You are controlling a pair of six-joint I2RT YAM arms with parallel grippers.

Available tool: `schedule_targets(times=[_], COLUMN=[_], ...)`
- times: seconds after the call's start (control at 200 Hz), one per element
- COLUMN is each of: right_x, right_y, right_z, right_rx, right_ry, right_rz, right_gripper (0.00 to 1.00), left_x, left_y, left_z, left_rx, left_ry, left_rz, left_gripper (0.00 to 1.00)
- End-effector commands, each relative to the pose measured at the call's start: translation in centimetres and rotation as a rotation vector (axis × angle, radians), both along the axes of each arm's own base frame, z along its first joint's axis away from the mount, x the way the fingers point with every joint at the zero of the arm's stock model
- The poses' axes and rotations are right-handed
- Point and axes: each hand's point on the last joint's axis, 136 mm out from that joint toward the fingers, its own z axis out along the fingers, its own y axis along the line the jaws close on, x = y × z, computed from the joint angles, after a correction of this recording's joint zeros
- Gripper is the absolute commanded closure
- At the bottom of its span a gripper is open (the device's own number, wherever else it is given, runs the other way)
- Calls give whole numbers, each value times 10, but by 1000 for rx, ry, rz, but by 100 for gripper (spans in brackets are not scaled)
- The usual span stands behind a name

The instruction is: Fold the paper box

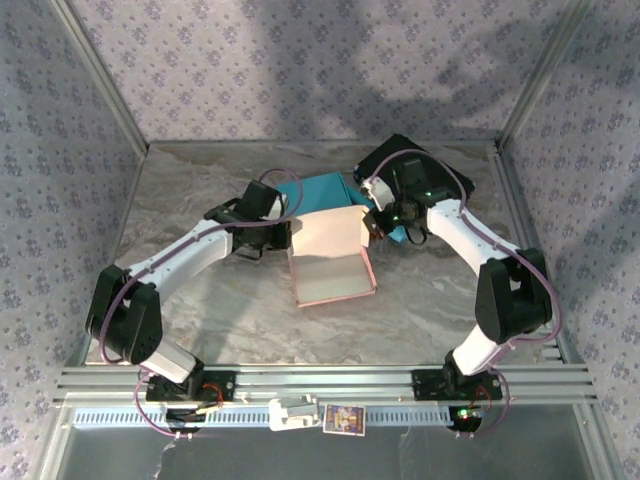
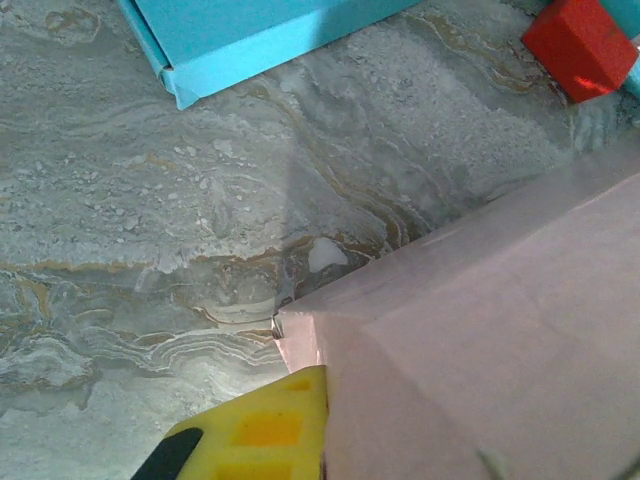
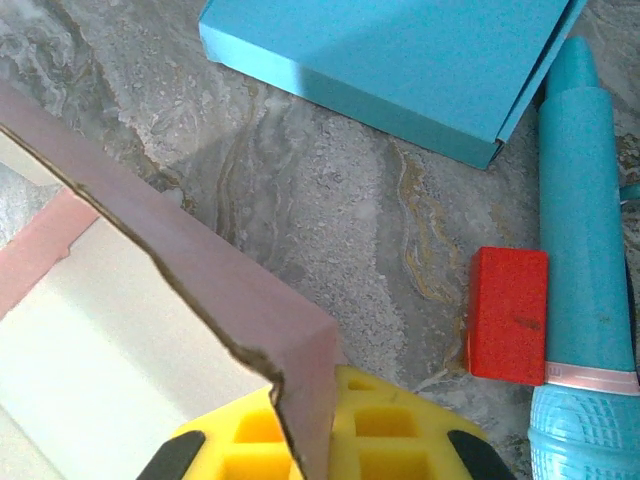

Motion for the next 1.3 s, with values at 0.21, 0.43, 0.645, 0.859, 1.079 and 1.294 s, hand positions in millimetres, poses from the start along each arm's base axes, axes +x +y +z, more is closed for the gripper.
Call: schedule_targets(times=[0.21,0.43,0.645,0.859,1.079,1.294], right_x=[2,32,40,37,30,25], right_y=[11,18,34,42,47,45], right_z=[24,37,41,29,12,11], right_rx=[-30,21,74,65,126,163], right_ry=[-49,-137,-147,-165,-205,-224], right_rz=[-133,-438,-621,-603,-549,-548], right_gripper=[100,100,100,100,100,100], left_x=[23,50,60,74,69,64], left_y=[-4,-3,-13,-8,-10,-9], left_z=[24,32,30,32,14,9], left_rx=[1,-17,-70,-104,-157,-175], left_ry=[-64,-138,-142,-177,-191,-202], left_rz=[73,186,212,246,238,239], left_gripper=[100,100,100,100,100,100])
